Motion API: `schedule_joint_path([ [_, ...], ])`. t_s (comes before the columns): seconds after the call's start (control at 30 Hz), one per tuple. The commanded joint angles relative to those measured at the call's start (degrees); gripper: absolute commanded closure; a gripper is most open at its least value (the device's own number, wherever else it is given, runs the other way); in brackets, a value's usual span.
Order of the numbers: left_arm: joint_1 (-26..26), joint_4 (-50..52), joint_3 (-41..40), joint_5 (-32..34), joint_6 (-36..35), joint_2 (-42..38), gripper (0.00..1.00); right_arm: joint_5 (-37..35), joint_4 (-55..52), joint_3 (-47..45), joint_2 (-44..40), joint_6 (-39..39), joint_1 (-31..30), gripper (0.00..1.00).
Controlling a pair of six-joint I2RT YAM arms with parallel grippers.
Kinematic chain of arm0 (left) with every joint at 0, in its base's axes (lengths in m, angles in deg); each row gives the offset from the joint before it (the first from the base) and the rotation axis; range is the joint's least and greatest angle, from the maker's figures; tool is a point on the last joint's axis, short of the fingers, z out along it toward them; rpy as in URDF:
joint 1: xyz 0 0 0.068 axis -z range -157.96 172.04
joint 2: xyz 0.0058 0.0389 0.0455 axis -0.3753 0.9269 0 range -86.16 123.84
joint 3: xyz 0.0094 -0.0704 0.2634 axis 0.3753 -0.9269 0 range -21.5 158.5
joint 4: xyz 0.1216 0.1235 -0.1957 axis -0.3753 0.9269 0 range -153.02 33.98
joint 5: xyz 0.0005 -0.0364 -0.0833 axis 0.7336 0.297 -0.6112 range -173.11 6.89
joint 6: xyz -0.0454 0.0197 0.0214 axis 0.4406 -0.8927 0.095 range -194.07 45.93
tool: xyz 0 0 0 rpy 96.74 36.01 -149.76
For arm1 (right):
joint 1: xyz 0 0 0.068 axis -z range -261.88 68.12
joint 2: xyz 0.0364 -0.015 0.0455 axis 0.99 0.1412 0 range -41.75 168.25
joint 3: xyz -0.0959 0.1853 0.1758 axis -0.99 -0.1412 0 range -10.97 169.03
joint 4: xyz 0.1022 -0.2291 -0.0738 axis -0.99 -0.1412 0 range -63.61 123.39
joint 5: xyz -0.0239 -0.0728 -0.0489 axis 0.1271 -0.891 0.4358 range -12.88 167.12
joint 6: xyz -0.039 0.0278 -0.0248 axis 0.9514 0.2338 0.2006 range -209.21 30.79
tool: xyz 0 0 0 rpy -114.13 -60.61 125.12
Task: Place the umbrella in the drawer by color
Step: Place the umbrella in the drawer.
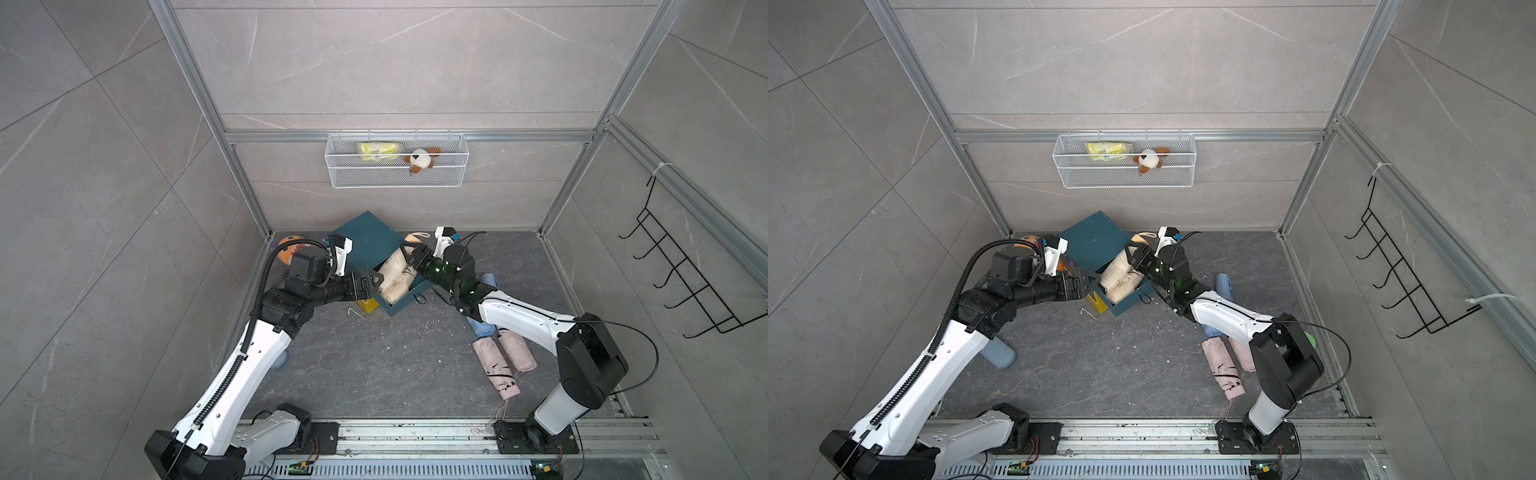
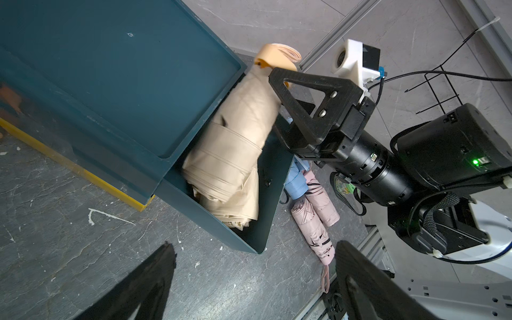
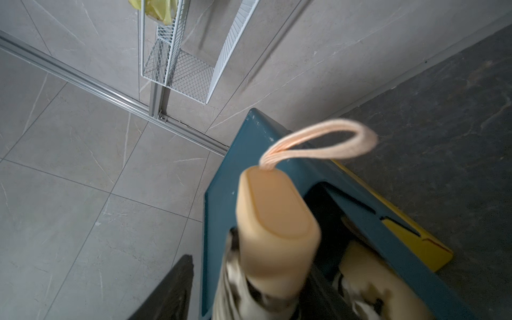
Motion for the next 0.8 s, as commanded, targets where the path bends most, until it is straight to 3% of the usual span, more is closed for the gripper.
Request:
schedule_joint_path([
  [0.0, 0.0, -0.5, 0.0, -0.4, -1.4, -0.2, 0.07, -3.0, -3.5, 2.5, -2.9, 3.4, -0.4, 0.28],
  [0.1, 0.0, -0.7, 0.0, -0.5, -1.3, -0.2, 0.07, -5.2, -7.4, 3.6, -4.8, 6.1, -0.4, 0.24],
  [0.47, 0.0, -0.9, 0.2, 1.5, 0.0, 0.1, 0.07, -10.0, -15.5, 6.4, -10.0, 14.7, -0.3, 0.24],
  [0.77, 0.0, -1.2, 0.6, 2.6, 0.5, 1.5, 0.07, -3.0, -24.3, 14.7, -4.5, 18.3, 1.5, 0.24],
])
